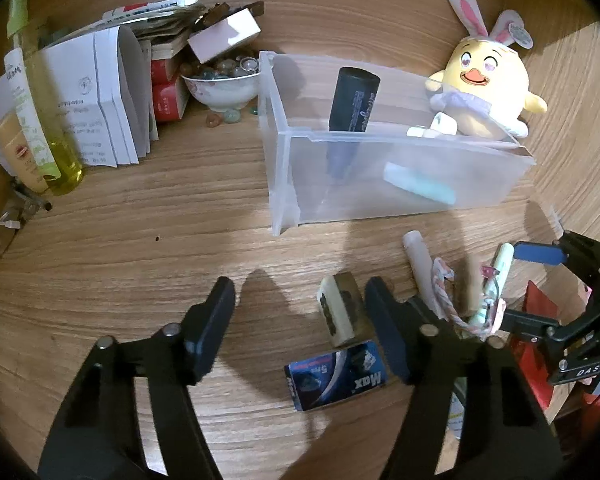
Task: Organize objects
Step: 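Withdraw both grippers from the bin toward the remaining items, then grasp the mint-white toothbrush tube with the right gripper while the left grasps a small white item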
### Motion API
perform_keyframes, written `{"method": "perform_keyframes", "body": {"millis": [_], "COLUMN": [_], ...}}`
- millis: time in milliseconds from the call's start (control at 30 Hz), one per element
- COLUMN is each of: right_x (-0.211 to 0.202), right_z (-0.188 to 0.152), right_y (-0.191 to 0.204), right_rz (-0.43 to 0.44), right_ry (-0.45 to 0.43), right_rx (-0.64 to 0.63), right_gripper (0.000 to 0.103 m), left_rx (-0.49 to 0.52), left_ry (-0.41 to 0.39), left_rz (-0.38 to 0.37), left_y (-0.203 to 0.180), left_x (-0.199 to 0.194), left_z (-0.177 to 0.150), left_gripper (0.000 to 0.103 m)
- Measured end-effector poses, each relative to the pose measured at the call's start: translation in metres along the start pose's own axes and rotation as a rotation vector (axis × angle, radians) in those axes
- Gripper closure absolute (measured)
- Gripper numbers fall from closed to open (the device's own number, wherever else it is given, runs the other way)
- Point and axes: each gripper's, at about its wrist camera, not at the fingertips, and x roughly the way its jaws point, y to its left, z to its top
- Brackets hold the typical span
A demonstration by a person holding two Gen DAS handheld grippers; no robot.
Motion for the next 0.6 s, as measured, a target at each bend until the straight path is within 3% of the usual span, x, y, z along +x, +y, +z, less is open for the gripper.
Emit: {"method": "perform_keyframes", "body": {"millis": [200, 367, 500, 600], "right_x": [0.002, 0.008, 0.017, 0.021], "right_z": [0.011, 0.023, 0.030, 0.030], "right_y": [0.005, 0.009, 0.006, 0.003], "right_rz": [-0.010, 0.002, 0.045, 0.064], "right_ry": [-0.006, 0.004, 0.033, 0.050], "right_rx": [-0.036, -0.093, -0.108, -0.108], "right_gripper": [0.020, 0.020, 0.020, 0.027], "left_rx": [0.008, -0.007, -0.015, -0.017], "left_ry": [-0.011, 0.009, -0.015, -0.026], "left_rz": [0.000, -0.012, -0.014, -0.013], "left_y": [-0.002, 0.001, 0.001, 0.001], "left_x": [0.000, 0.007, 0.002, -0.001], "left_z": [0.000, 0.002, 0.000, -0.001], "left_gripper": [0.044, 0.077, 0.079, 0.079]}}
